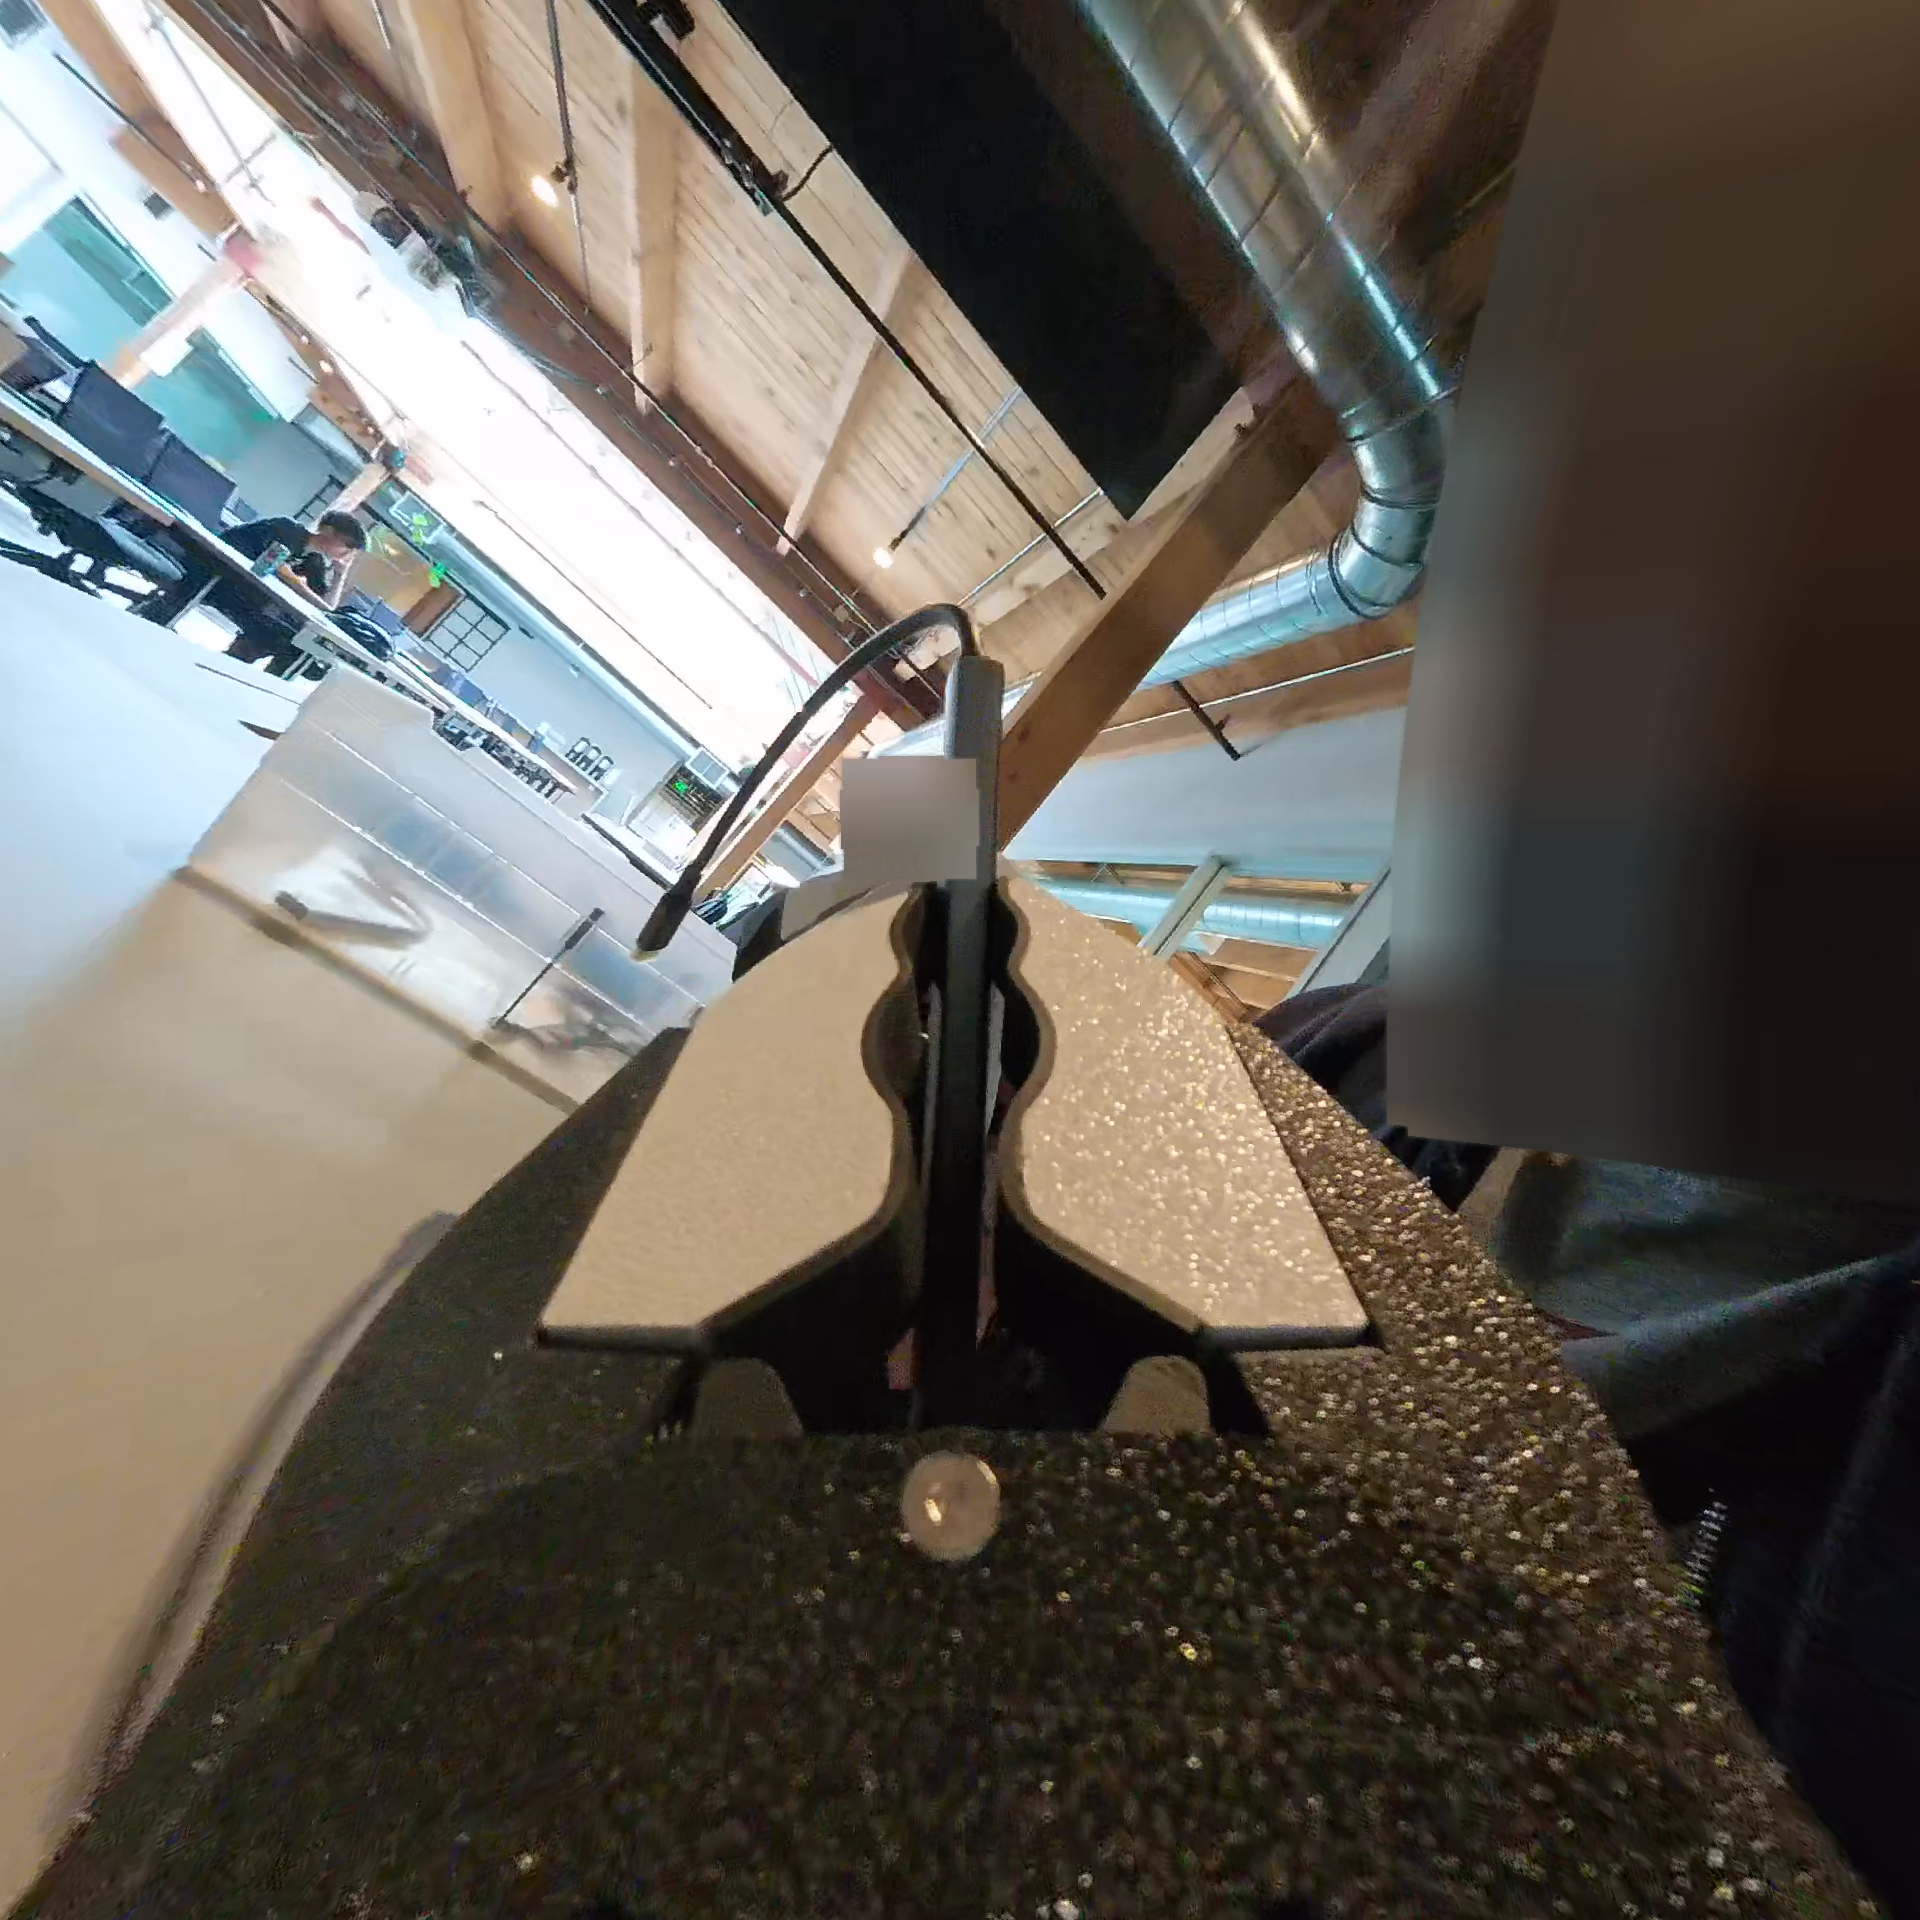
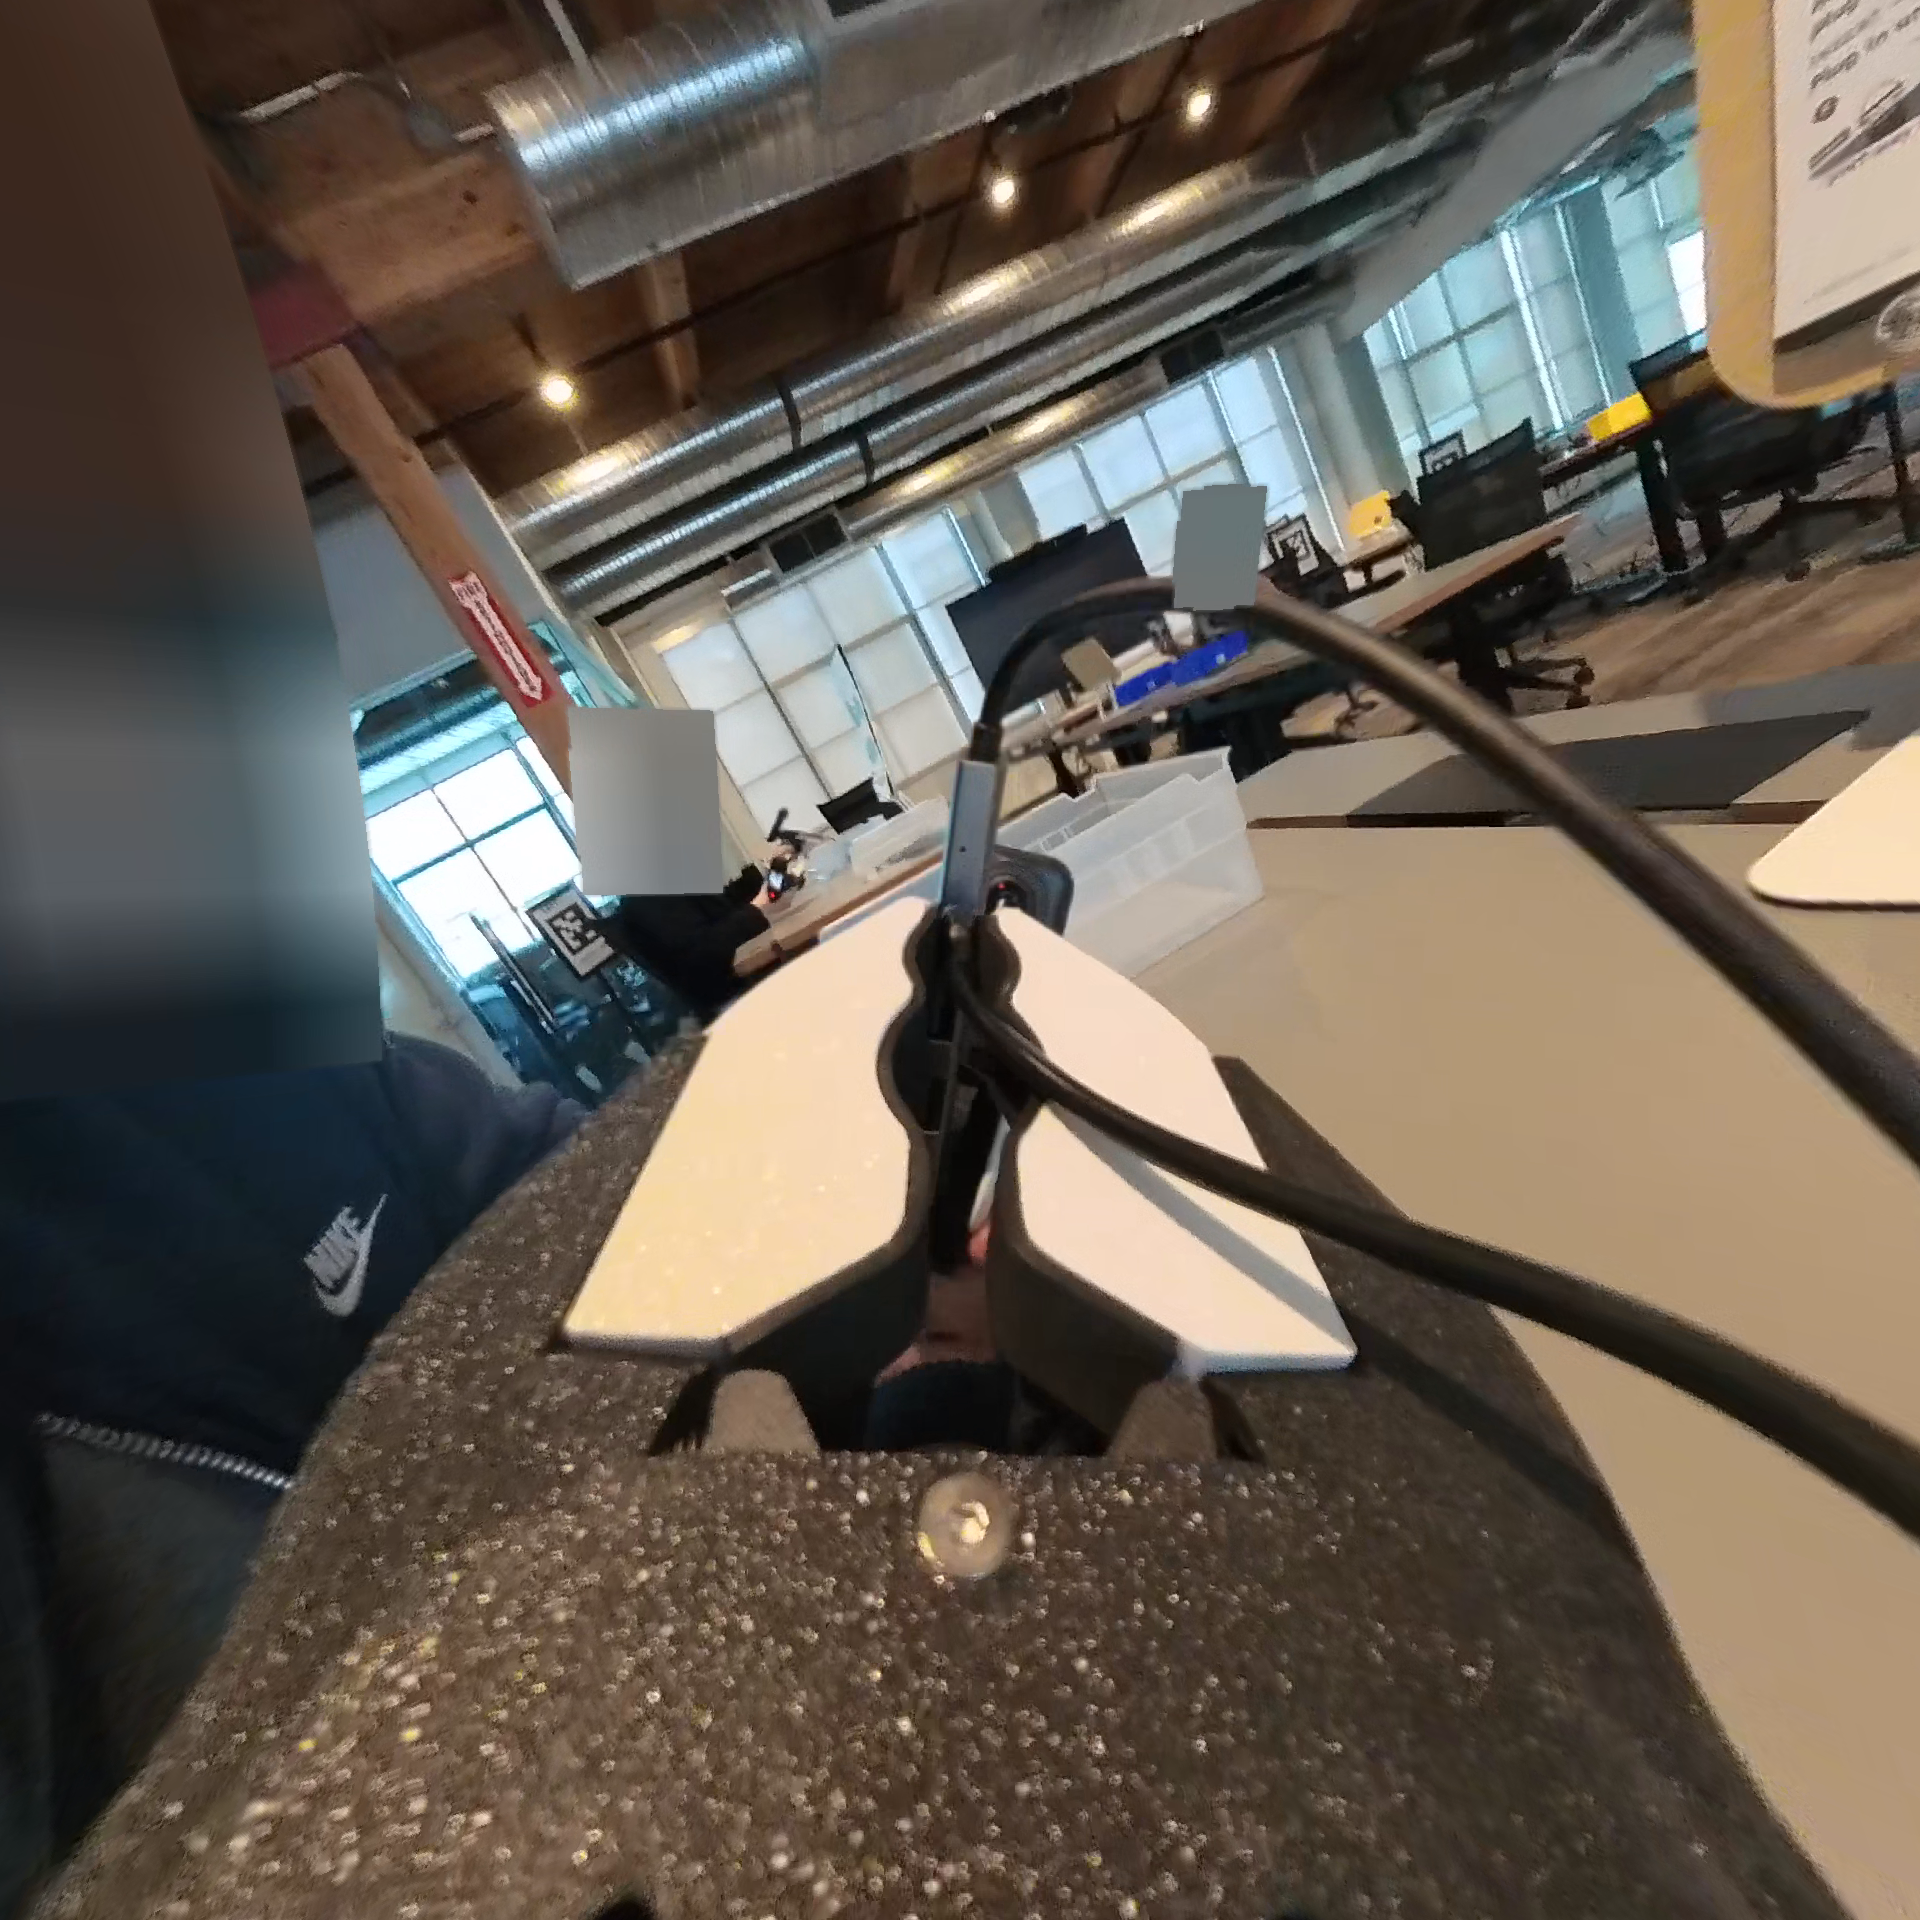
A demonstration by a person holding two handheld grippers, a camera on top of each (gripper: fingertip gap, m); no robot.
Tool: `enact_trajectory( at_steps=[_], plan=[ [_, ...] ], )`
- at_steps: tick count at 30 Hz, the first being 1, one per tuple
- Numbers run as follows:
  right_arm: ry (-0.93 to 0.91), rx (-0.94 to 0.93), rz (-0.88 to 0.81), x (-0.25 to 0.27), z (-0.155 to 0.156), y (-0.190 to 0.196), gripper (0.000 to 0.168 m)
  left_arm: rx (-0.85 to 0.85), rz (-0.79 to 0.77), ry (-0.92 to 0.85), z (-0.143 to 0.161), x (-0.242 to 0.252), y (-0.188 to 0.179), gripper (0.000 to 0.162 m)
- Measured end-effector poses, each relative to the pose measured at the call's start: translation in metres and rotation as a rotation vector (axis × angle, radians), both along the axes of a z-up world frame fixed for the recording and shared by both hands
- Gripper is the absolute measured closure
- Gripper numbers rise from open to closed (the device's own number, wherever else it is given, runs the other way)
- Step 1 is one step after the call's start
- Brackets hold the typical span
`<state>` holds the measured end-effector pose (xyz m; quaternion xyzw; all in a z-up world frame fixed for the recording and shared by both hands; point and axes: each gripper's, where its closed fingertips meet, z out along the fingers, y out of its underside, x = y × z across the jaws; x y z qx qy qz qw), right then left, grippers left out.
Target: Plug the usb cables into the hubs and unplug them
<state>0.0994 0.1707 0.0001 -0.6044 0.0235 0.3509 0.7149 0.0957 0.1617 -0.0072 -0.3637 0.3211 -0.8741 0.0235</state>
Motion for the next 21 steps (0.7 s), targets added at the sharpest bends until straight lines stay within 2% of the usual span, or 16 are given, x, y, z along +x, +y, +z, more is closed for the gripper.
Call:
enact_trajectory(
  at_steps=[3, 6, 8, 12, 18, 21],
  plan=[
    [-0.043, -0.026, -0.063, 0.003, -0.006, 0.000, 0.163, 0.032, 0.018, 0.027, -0.006, 0.003, 0.001, 0.153],
    [-0.088, -0.038, -0.147, 0.006, -0.006, -0.001, 0.163, 0.137, 0.071, 0.030, -0.006, 0.006, 0.000, 0.153],
    [0.008, -0.019, -0.139, 0.006, -0.003, -0.003, 0.163, 0.128, 0.083, 0.016, -0.003, 0.005, -0.002, 0.153],
    [0.219, 0.008, -0.081, 0.006, -0.004, -0.004, 0.163, 0.005, 0.052, 0.013, -0.004, 0.004, -0.001, 0.153],
    [-0.092, -0.055, -0.222, 0.005, -0.008, -0.002, 0.163, -0.070, 0.042, 0.026, -0.007, 0.004, 0.001, 0.153],
    [0.075, -0.097, -0.187, 0.008, -0.012, 0.001, 0.163, -0.027, 0.055, 0.048, -0.012, 0.007, 0.003, 0.153]
  ],
)
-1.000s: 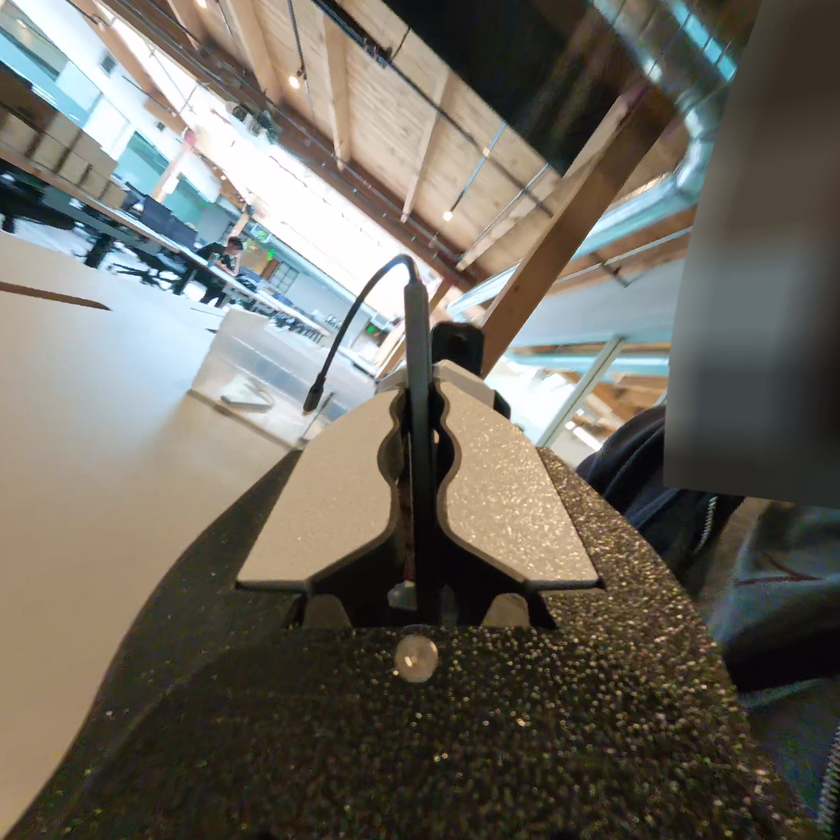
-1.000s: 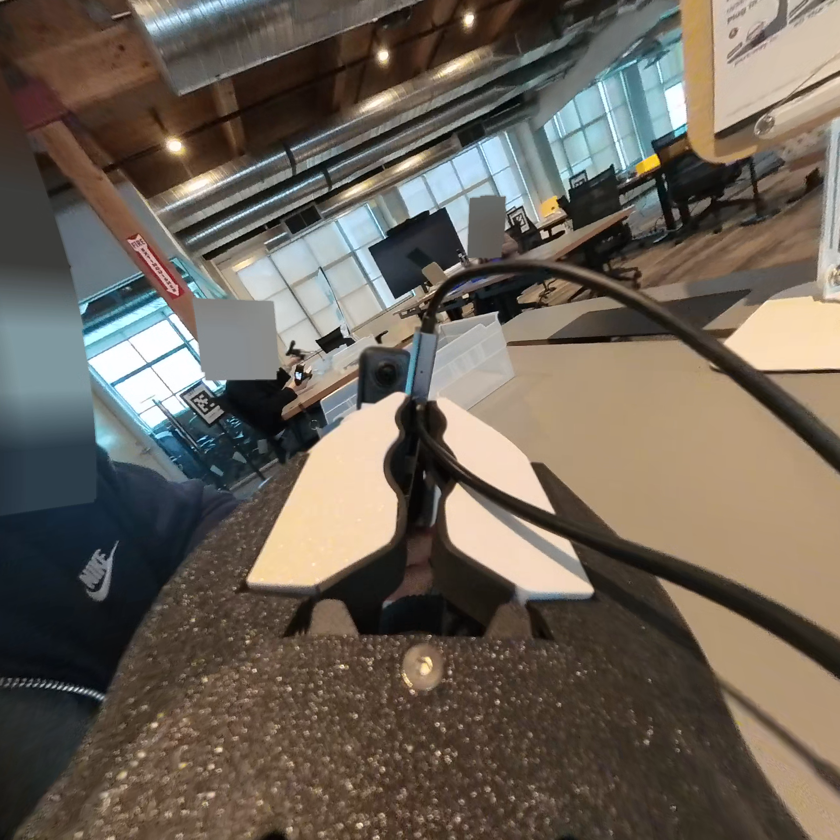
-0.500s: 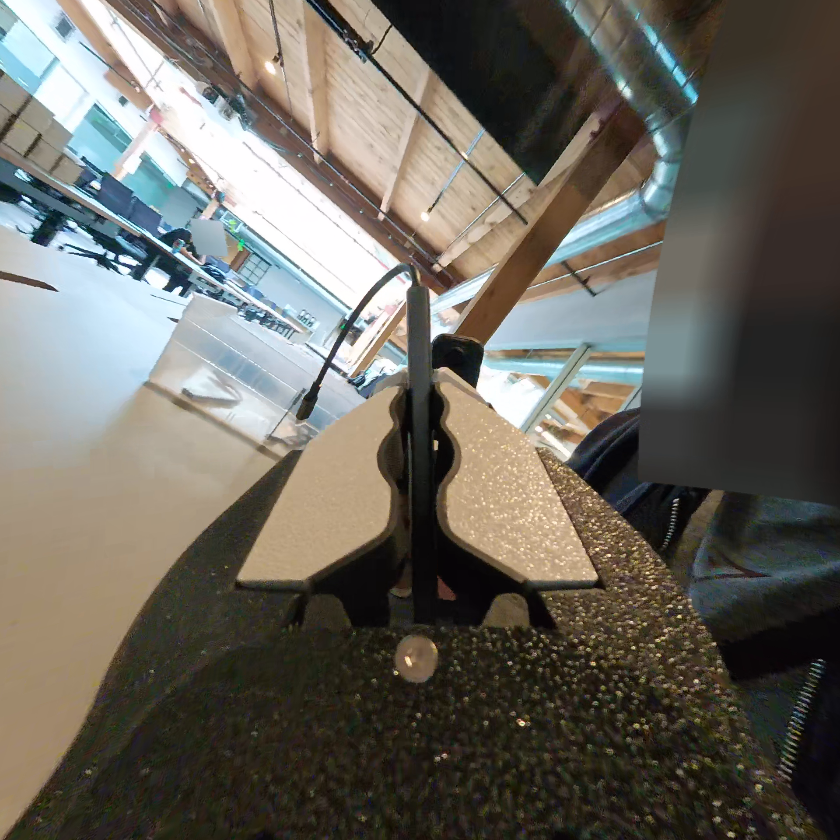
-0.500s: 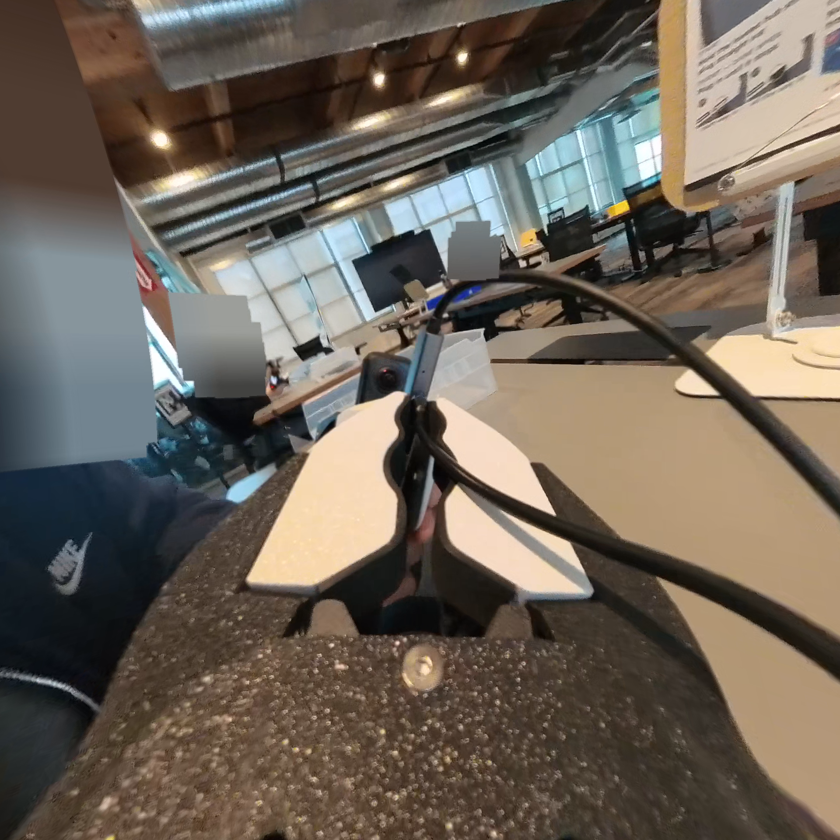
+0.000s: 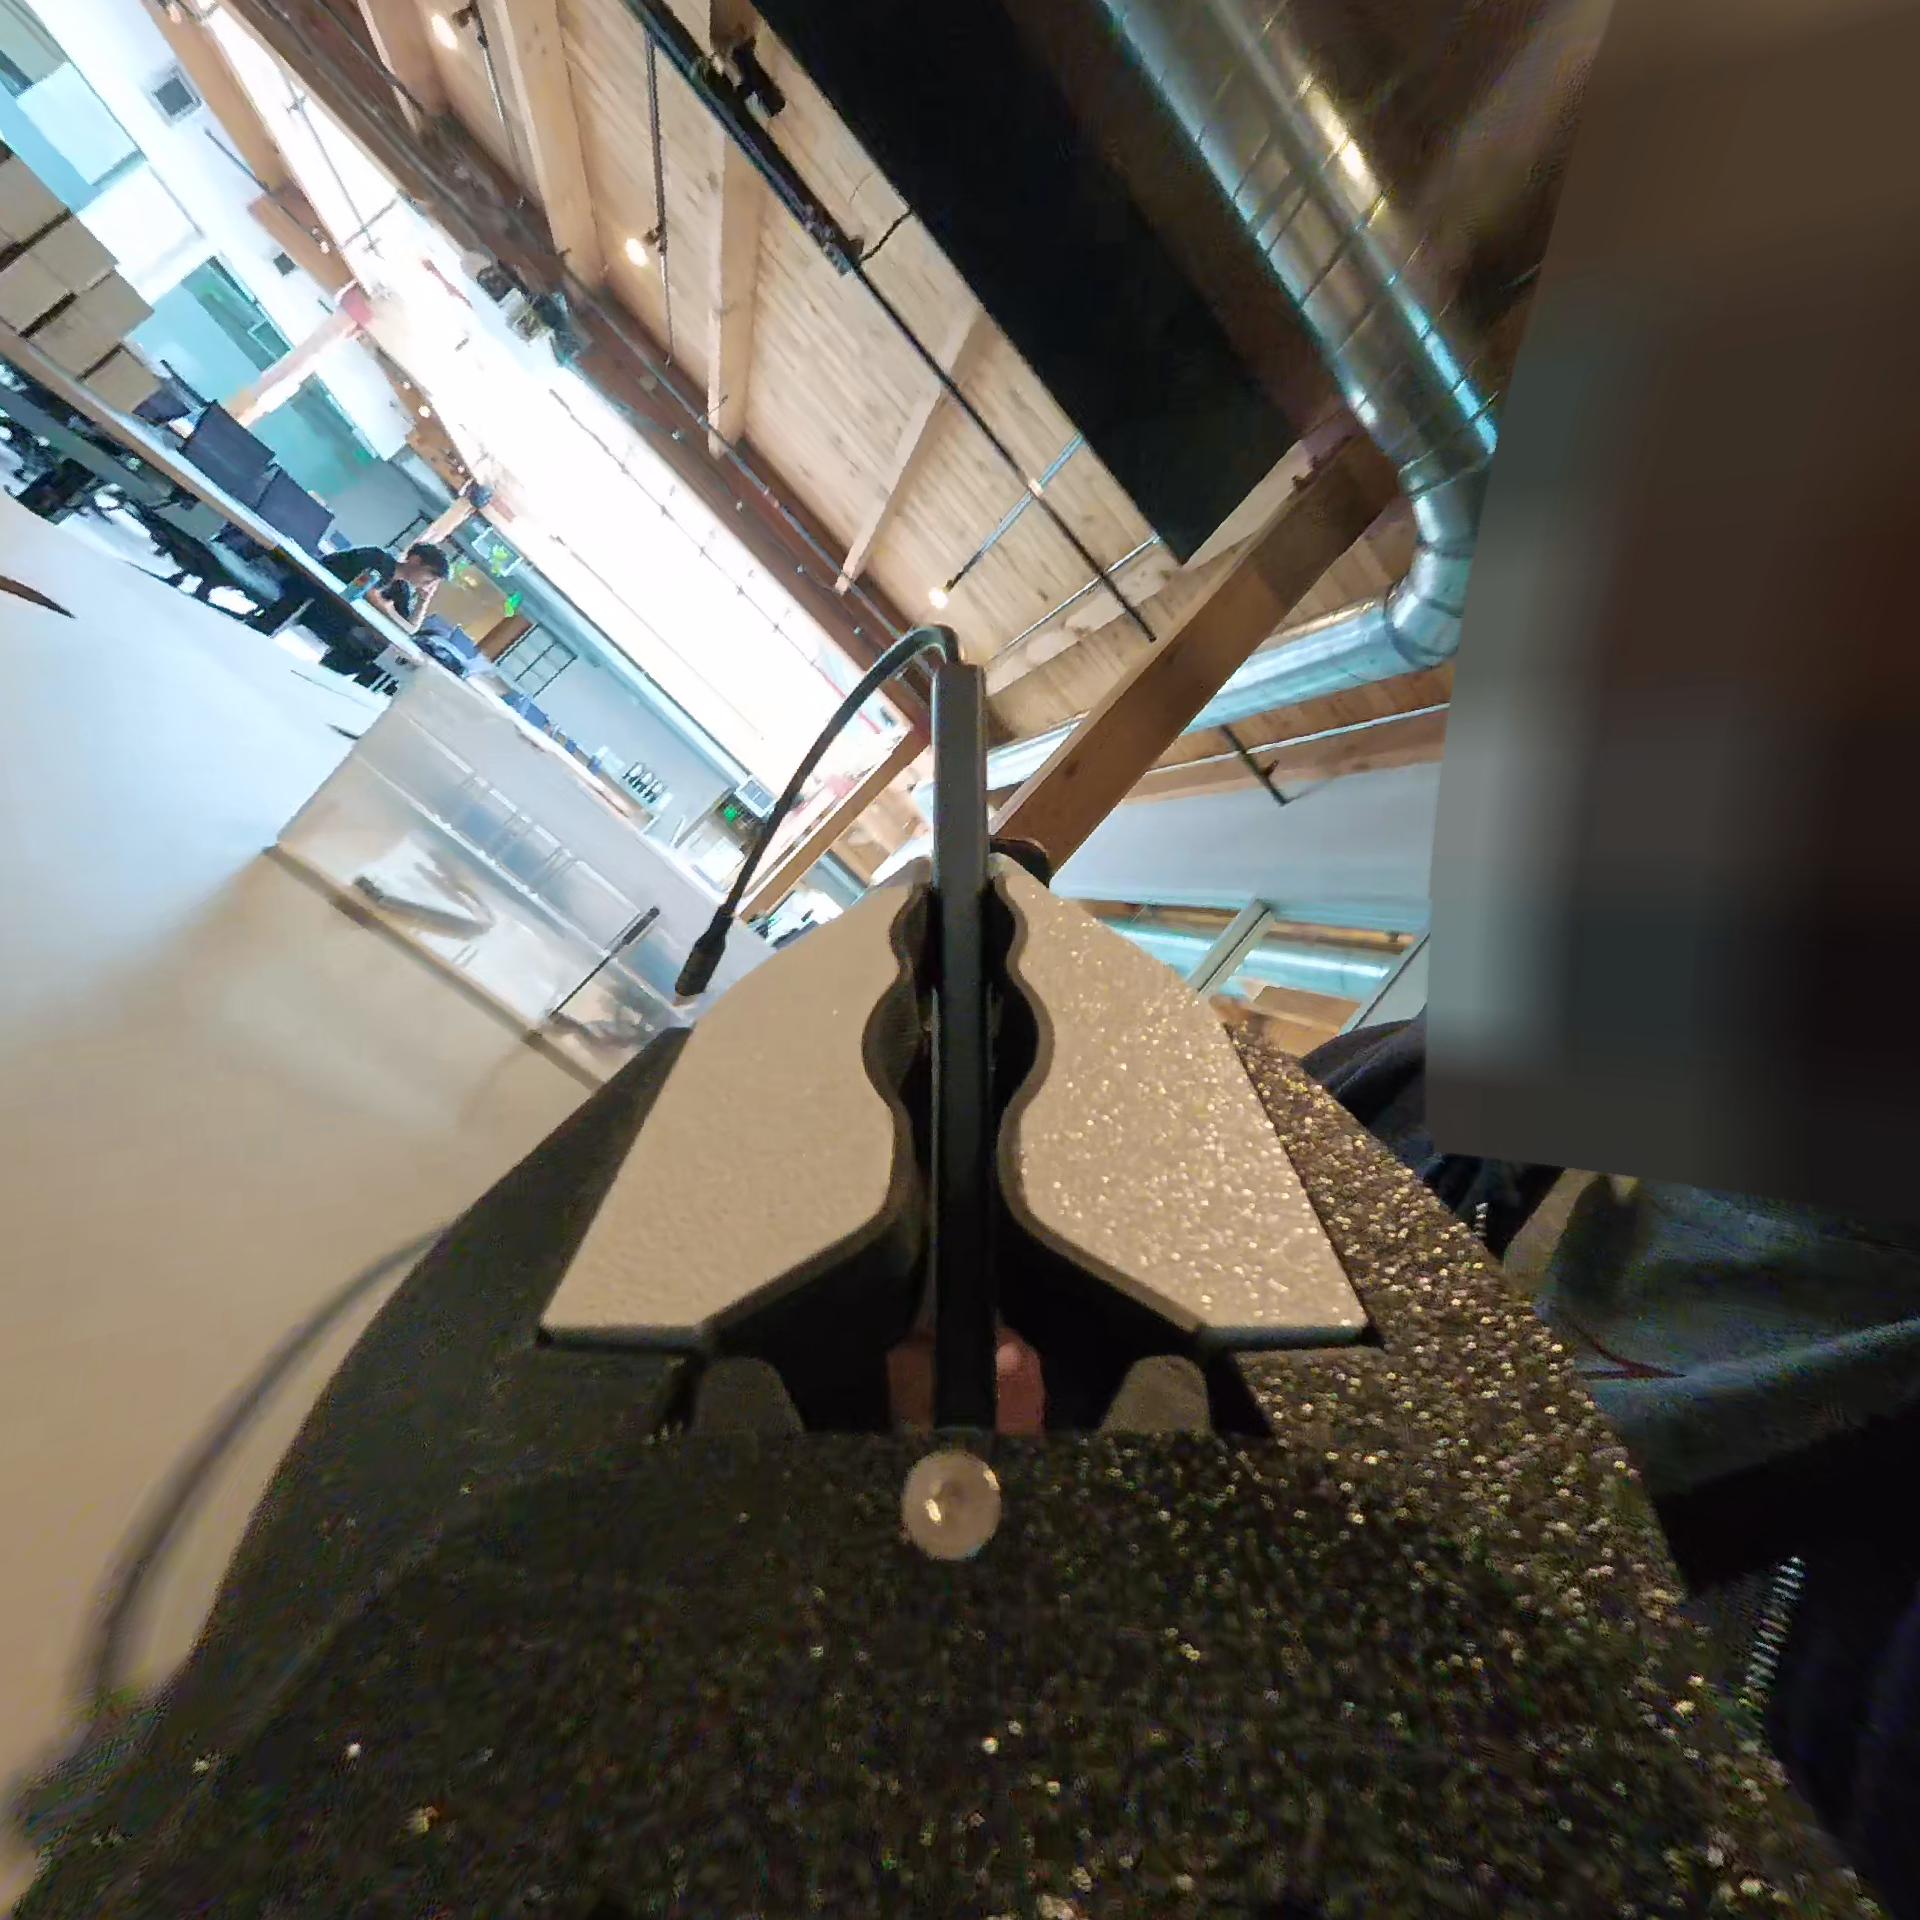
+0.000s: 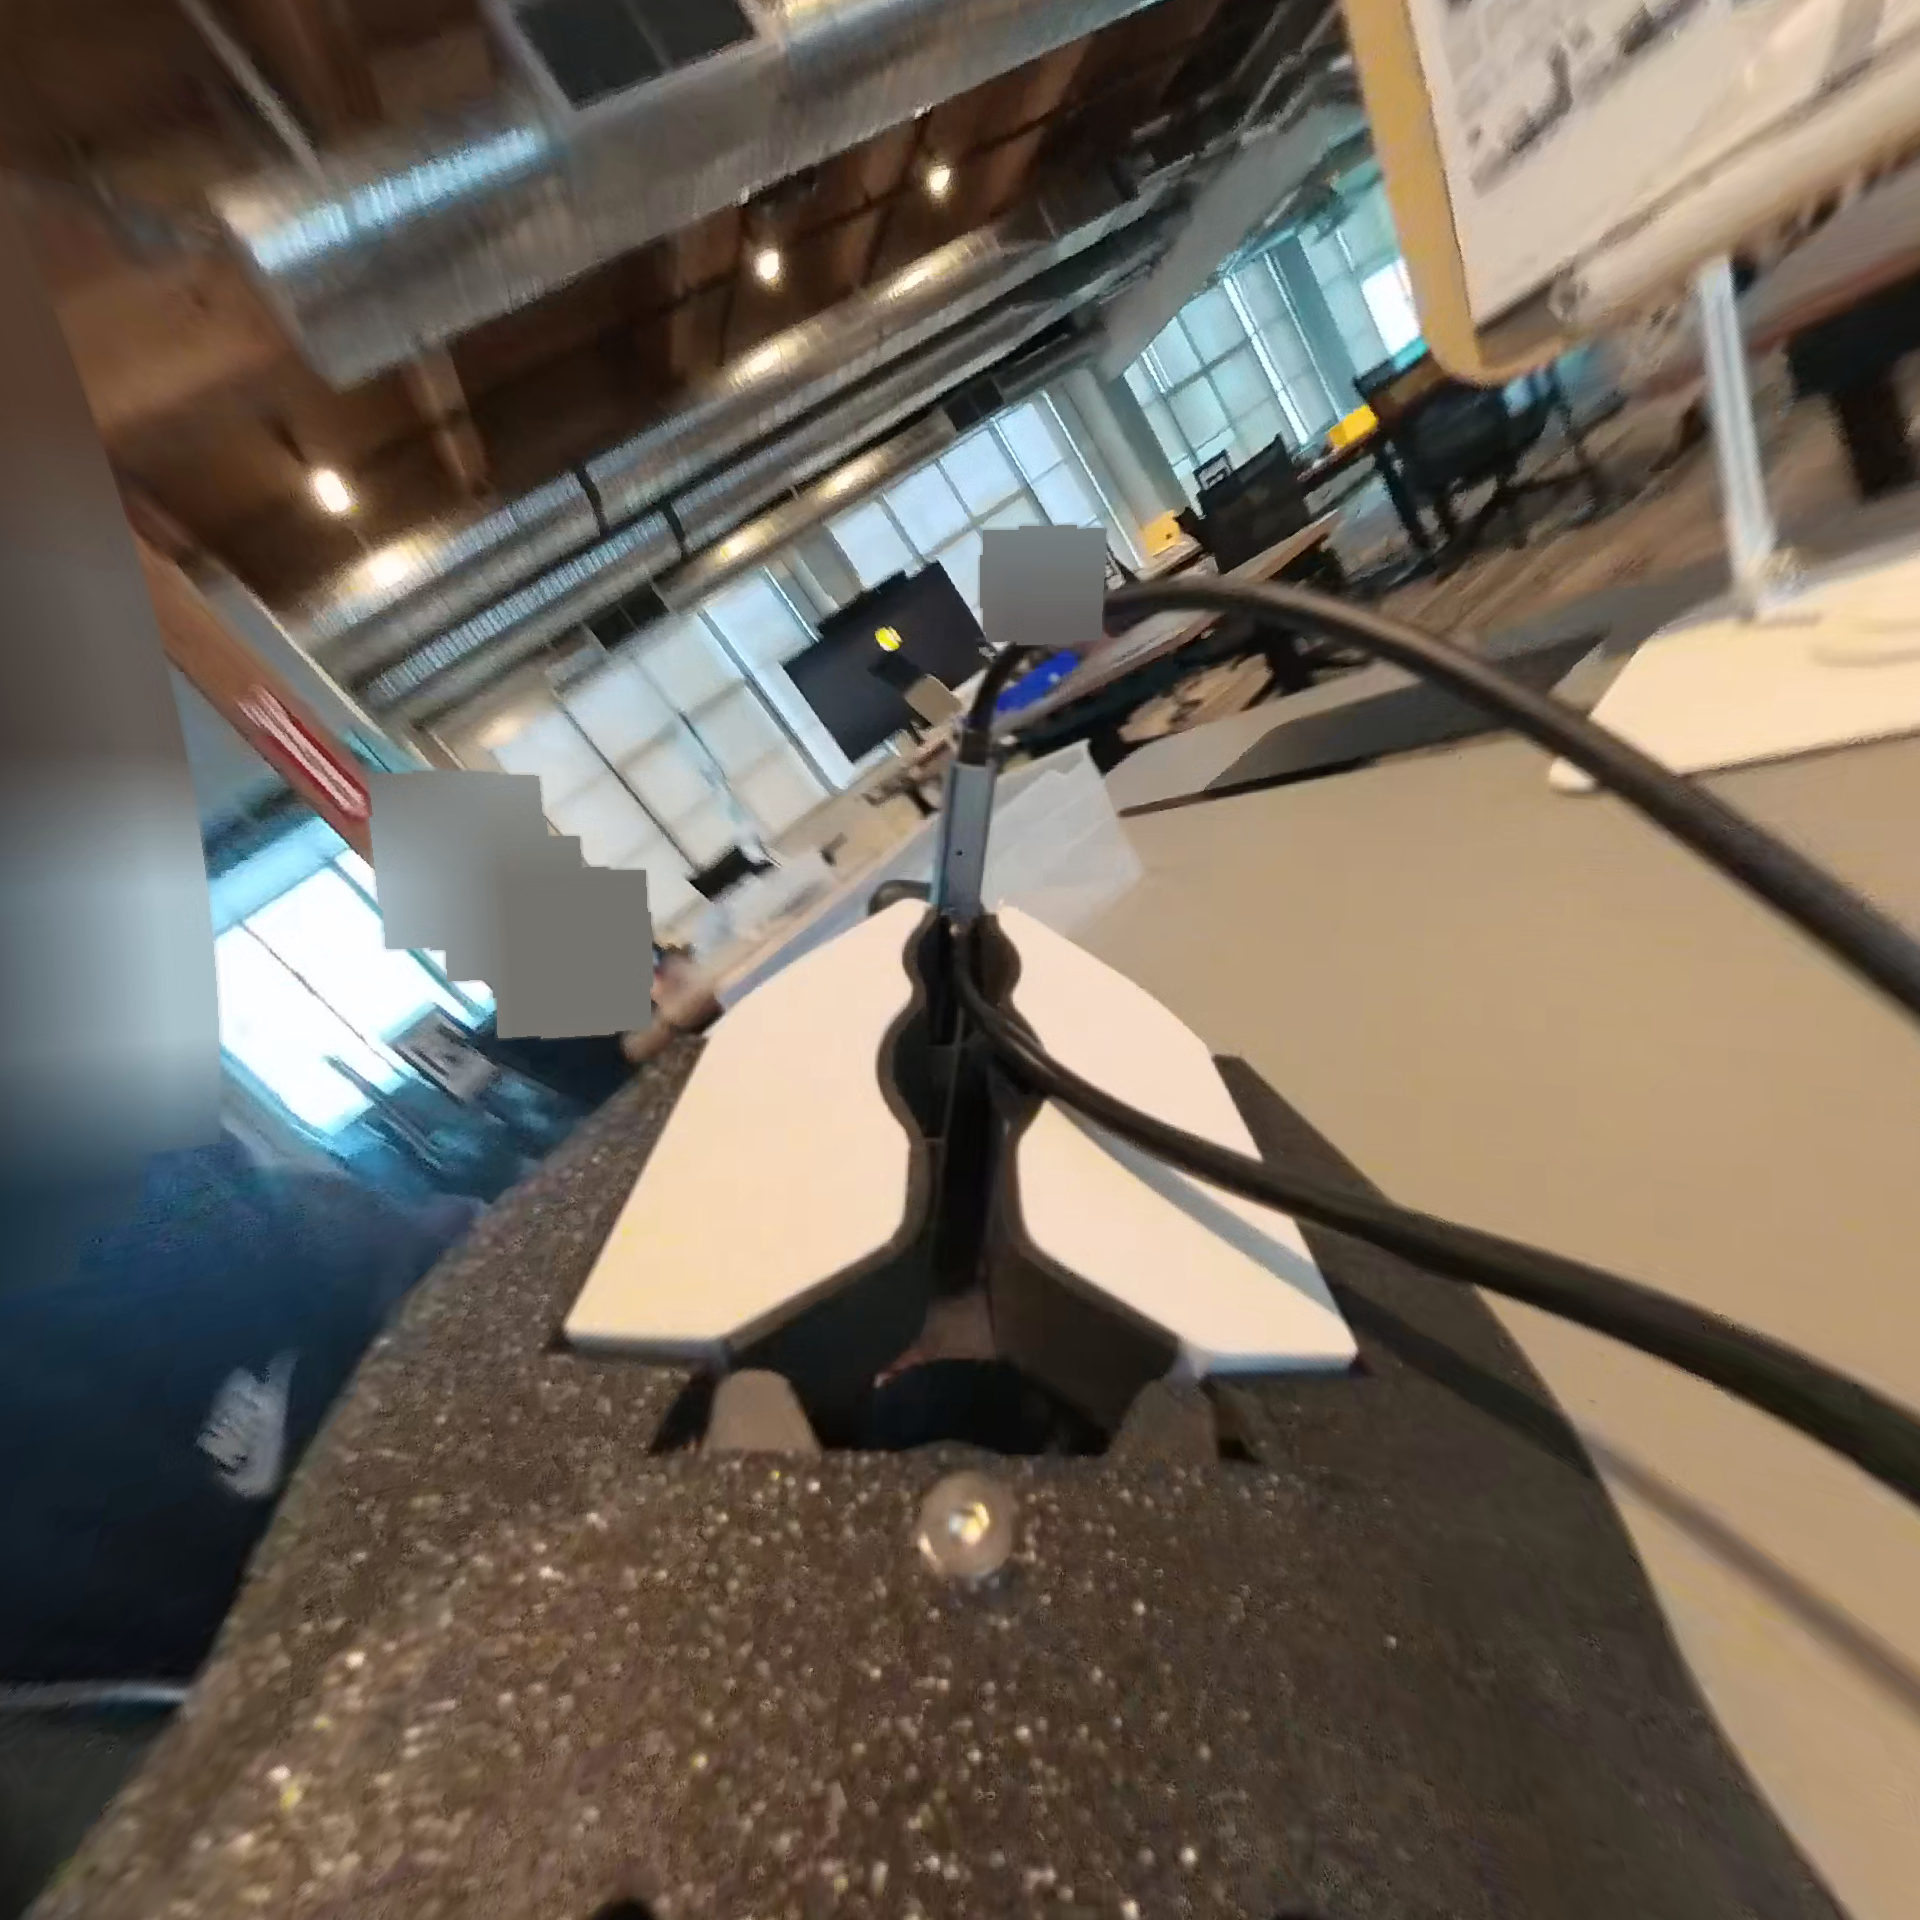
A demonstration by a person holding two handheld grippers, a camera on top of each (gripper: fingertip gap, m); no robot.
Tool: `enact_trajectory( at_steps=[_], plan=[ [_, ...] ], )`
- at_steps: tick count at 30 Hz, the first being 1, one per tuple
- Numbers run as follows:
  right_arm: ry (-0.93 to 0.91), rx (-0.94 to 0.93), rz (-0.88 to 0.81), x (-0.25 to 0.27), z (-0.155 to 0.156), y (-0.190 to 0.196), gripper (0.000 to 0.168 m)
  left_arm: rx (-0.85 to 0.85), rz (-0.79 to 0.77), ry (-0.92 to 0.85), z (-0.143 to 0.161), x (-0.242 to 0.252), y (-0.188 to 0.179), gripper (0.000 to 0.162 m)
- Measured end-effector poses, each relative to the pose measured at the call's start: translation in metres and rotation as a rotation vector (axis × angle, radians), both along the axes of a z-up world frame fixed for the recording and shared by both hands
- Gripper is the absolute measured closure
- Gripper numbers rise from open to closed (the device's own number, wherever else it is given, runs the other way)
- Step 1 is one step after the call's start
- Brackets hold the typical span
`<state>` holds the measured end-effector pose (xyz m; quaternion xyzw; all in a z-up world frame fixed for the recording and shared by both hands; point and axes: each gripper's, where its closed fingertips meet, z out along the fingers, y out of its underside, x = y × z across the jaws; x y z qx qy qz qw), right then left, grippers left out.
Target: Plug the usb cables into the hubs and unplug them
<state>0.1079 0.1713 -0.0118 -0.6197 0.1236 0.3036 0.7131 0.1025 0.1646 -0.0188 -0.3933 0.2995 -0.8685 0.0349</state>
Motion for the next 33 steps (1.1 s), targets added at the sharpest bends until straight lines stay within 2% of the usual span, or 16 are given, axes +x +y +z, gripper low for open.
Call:
enact_trajectory(
  at_steps=[2, 3, 8, 10, 13, 18, 22, 25, 28, 31, 32, 33],
  plan=[
    [0.173, -0.002, 0.051, 0.004, -0.004, 0.001, 0.163, 0.091, 0.001, 0.033, -0.005, 0.004, 0.001, 0.153],
    [0.200, -0.012, 0.078, 0.006, -0.006, 0.001, 0.163, 0.173, -0.002, 0.045, -0.007, 0.005, -0.001, 0.152],
    [0.005, -0.134, 0.203, 0.002, -0.015, -0.002, 0.162, 0.485, -0.138, 0.139, -0.023, 0.001, -0.008, 0.151],
    [-0.015, -0.163, 0.260, -0.002, -0.017, -0.004, 0.163, 0.512, -0.171, 0.138, -0.024, -0.003, -0.010, 0.151],
    [-0.063, -0.147, 0.251, -0.002, -0.013, -0.006, 0.163, 0.408, -0.189, 0.117, -0.018, -0.003, -0.012, 0.152],
    [0.035, -0.044, 0.118, 0.003, -0.004, -0.005, 0.163, 0.103, -0.149, 0.065, -0.006, 0.001, -0.009, 0.152],
    [0.050, 0.018, 0.095, 0.000, 0.004, -0.009, 0.163, 0.098, -0.107, 0.011, 0.001, -0.003, -0.012, 0.153],
    [-0.071, -0.054, 0.125, -0.001, -0.001, -0.008, 0.163, 0.241, -0.086, 0.031, -0.005, -0.001, -0.011, 0.152],
    [-0.093, -0.106, 0.121, 0.000, -0.006, -0.009, 0.163, 0.266, -0.084, 0.058, -0.007, 0.000, -0.010, 0.153],
    [0.058, -0.049, 0.097, 0.000, -0.007, -0.010, 0.162, 0.204, -0.064, 0.057, -0.005, 0.001, -0.008, 0.153],
    [0.113, -0.028, 0.072, 0.003, -0.009, -0.011, 0.162, 0.141, -0.025, 0.041, -0.001, 0.001, 0.002, 0.152],
    [0.146, -0.028, 0.049, 0.006, -0.014, -0.013, 0.162, -0.022, 0.031, -0.021, 0.014, -0.004, 0.030, 0.153]
  ],
)
